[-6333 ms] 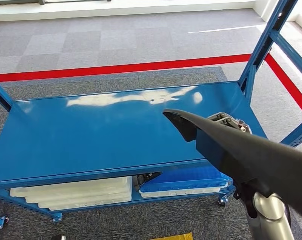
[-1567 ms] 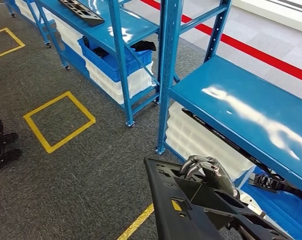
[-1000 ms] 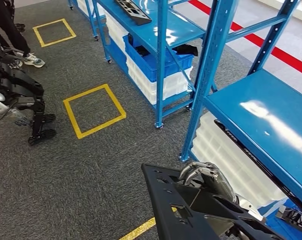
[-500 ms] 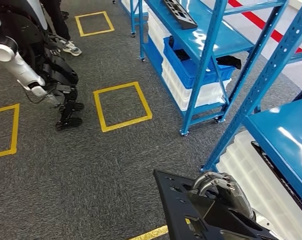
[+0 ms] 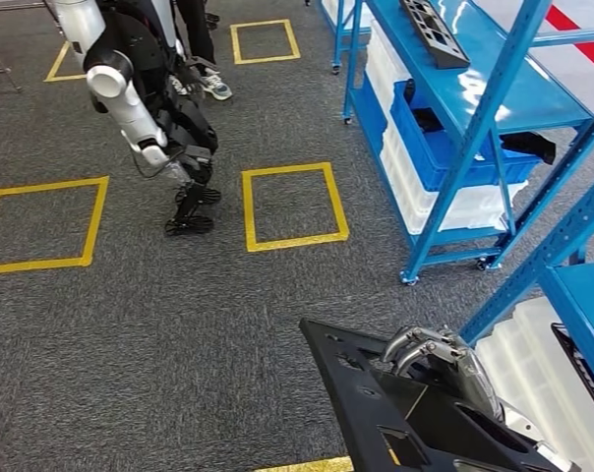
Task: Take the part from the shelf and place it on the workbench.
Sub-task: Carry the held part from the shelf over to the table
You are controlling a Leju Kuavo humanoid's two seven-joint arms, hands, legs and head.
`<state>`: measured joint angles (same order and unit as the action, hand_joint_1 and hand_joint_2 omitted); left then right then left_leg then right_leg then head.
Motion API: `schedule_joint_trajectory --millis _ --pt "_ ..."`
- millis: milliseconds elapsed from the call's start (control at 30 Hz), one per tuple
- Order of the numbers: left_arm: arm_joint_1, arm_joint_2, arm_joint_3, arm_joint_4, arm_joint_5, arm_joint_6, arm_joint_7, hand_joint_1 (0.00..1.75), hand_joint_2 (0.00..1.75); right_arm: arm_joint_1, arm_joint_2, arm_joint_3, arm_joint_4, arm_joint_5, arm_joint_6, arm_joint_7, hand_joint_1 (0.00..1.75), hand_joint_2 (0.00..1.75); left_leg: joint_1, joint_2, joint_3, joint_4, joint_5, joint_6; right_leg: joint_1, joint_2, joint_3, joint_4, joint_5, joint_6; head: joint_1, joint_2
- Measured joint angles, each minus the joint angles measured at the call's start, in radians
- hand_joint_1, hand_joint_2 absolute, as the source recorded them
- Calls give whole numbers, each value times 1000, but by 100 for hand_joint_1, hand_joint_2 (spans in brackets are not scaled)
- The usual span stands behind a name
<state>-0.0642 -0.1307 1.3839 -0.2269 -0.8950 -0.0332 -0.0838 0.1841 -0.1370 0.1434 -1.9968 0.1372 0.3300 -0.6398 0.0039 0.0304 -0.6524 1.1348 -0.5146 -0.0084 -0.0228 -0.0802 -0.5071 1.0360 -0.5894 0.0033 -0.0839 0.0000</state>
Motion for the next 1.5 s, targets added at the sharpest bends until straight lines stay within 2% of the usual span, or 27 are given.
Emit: schedule_joint_trajectory --millis 67,133,167,233,300,367,400,433,467,533,600,667,733,800,833,900,967,1033,1100,1167,1200,1267,1333,1367,1400,1433,1500 --pt "-3 5 2 -1 2 3 -2 0 175 -14 1 0 8 -5 5 -3 175 175 -12 35 29 -65 16 11 4 -21 7 -1 -9 10 0 0" --pt "-1 11 3 -4 2 3 -4 0 175 -24 3 1 16 -7 9 -8 175 175 -19 29 28 -73 10 23 5 -42 14 -7 -13 21 0 0" --pt "2 14 4 -5 2 3 -6 0 175 -30 4 2 19 -7 11 -12 175 175 -18 19 31 -79 11 29 3 -40 19 -9 -17 25 0 0" --pt "4 19 7 -7 3 2 -11 0 175 -37 6 4 26 -7 12 -18 175 175 -13 0 40 -91 15 42 1 6 9 28 -44 30 0 0" --pt "-1 23 12 -10 5 -1 -20 0 175 -39 7 6 34 -2 11 -23 175 175 -11 -24 45 -96 15 51 0 61 -52 143 -99 28 1 0" --pt "-5 27 14 -11 5 -5 -25 0 175 -39 9 10 43 6 8 -29 175 175 -13 -51 48 -96 13 54 1 73 -122 254 -126 27 1 0" --pt "-5 28 15 -11 5 -5 -27 0 175 -39 10 12 46 9 6 -33 175 175 -14 -65 51 -95 11 54 1 75 -138 265 -111 27 1 0" --pt "-5 30 16 -11 5 -6 -29 0 175 -39 10 14 49 14 2 -37 175 175 -14 -79 55 -95 9 54 1 77 -135 238 -77 27 1 0" --pt "-4 32 16 -12 5 -6 -32 0 175 -38 11 16 50 19 -3 -42 175 175 -14 -94 60 -94 7 52 0 85 -117 179 -31 26 1 0" --pt "-5 38 17 -13 5 -7 -38 0 175 -35 14 23 51 28 -19 -50 175 175 -13 -123 63 -90 1 45 -3 131 -75 63 30 24 0 0" --pt "-6 45 18 -13 5 -10 -43 0 175 -29 16 30 48 31 -39 -54 175 175 -8 -148 57 -86 0 34 -3 165 -59 18 36 20 0 0" --pt "-2 51 18 -13 3 -14 -47 0 175 -27 18 36 45 30 -55 -54 175 175 -3 -168 52 -87 0 24 -1 151 -54 10 35 11 1 0" --pt "-1 56 18 -13 -1 -17 -51 0 175 -29 19 43 42 26 -66 -54 175 175 -4 -139 41 -60 -18 14 -2 124 -46 5 34 1 1 0" --pt "-7 60 18 -13 -5 -20 -57 0 175 -28 19 49 39 21 -72 -54 175 175 -4 -77 -5 35 -66 4 -1 92 -38 2 30 -8 0 0" --pt "-10 61 17 -13 -6 -22 -61 0 175 -28 19 51 38 19 -75 -54 175 175 -1 -59 -37 98 -91 -1 0 75 -35 2 27 -11 0 0" --pt "-10 62 17 -13 -6 -27 -68 0 175 -27 20 53 37 19 -79 -54 175 175 4 -45 -78 171 -105 -7 2 44 -29 2 19 -12 0 0" --pt "-7 63 17 -13 -6 -29 -73 0 175 -27 19 54 35 23 -86 -54 175 175 6 -34 -51 112 -56 -6 3 18 -19 2 11 -9 0 0" --pt "-8 64 17 -13 -7 -30 -76 0 175 -24 19 55 30 26 -94 -55 175 175 -1 6 9 -11 -2 2 5 -5 -7 2 1 -2 0 0" --pt "-11 64 16 -13 -10 -31 -78 0 175 -19 19 54 26 24 -98 -55 175 175 -13 38 37 -71 10 14 7 -26 1 0 -7 8 0 0" --pt "-11 66 16 -13 -13 -32 -78 0 175 -15 18 55 24 22 -100 -55 175 175 -20 26 39 -76 5 25 6 -44 10 -5 -13 19 0 0" --pt "-9 67 16 -13 -15 -32 -78 0 175 -15 18 55 23 21 -100 -55 175 175 -19 16 44 -82 6 31 4 -38 15 -4 -19 24 0 0" --pt "-11 68 16 -13 -18 -33 -79 0 175 -14 17 55 20 21 -100 -55 175 175 -13 -3 54 -92 8 44 1 11 1 45 -53 28 1 0" --pt "-18 68 15 -13 -19 -34 -80 0 175 -12 17 54 19 20 -100 -56 175 175 -10 -25 58 -95 7 53 1 63 -63 170 -109 27 2 0" --pt "-20 68 15 -13 -20 -35 -80 0 175 -11 16 54 19 19 -101 -56 175 175 -10 -39 59 -95 6 55 1 71 -101 232 -128 28 2 0" --pt "-21 68 15 -13 -20 -36 -80 0 175 -10 16 54 19 18 -101 -56 175 175 -10 -52 60 -95 5 56 1 74 -129 269 -129 29 2 0" --pt "-21 68 15 -13 -20 -37 -81 0 175 -10 16 54 19 17 -100 -56 175 175 -10 -66 63 -94 3 55 2 76 -140 270 -109 29 2 0" --pt "-20 68 15 -13 -19 -38 -84 0 175 -9 16 53 19 15 -99 -56 175 175 -7 -95 71 -93 -1 51 0 94 -111 166 -24 29 2 0"
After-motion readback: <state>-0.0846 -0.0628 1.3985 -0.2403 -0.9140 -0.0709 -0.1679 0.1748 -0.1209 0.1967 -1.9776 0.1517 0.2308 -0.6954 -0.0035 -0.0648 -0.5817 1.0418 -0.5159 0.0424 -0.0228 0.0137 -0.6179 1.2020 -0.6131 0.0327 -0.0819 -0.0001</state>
